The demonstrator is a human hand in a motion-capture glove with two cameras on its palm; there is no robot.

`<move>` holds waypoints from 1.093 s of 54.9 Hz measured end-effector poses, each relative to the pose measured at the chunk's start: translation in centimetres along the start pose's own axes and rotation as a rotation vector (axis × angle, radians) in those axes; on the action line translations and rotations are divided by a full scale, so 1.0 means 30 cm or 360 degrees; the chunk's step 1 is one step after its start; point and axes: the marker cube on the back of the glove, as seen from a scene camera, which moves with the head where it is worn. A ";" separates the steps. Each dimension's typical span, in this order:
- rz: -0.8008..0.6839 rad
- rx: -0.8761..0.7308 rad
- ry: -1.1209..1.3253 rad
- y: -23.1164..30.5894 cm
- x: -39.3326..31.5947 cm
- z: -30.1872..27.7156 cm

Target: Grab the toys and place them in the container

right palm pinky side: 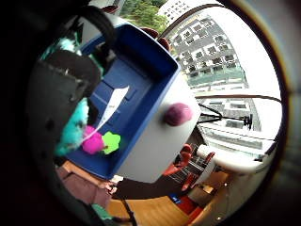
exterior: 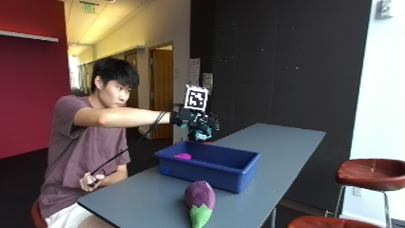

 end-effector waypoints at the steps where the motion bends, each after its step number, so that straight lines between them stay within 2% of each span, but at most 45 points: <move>1: 0.0039 -0.0023 0.0006 -0.003 0.004 0.005; 5: 0.0224 -0.0067 0.0068 -0.013 0.057 0.019; 12: 0.0304 -0.0006 0.0113 -0.017 0.116 0.013; 16: 0.0191 0.0049 -0.0074 -0.004 0.123 -0.018; 25: 0.0168 0.0142 -0.0194 0.037 0.248 -0.049; 32: 0.0212 0.0156 -0.0301 0.096 0.387 -0.007; 37: 0.0269 0.0141 -0.0103 0.148 0.550 0.043; 42: 0.0434 0.0128 -0.0299 0.177 0.617 0.061; 60: 0.0652 0.0026 -0.0321 0.215 0.937 0.225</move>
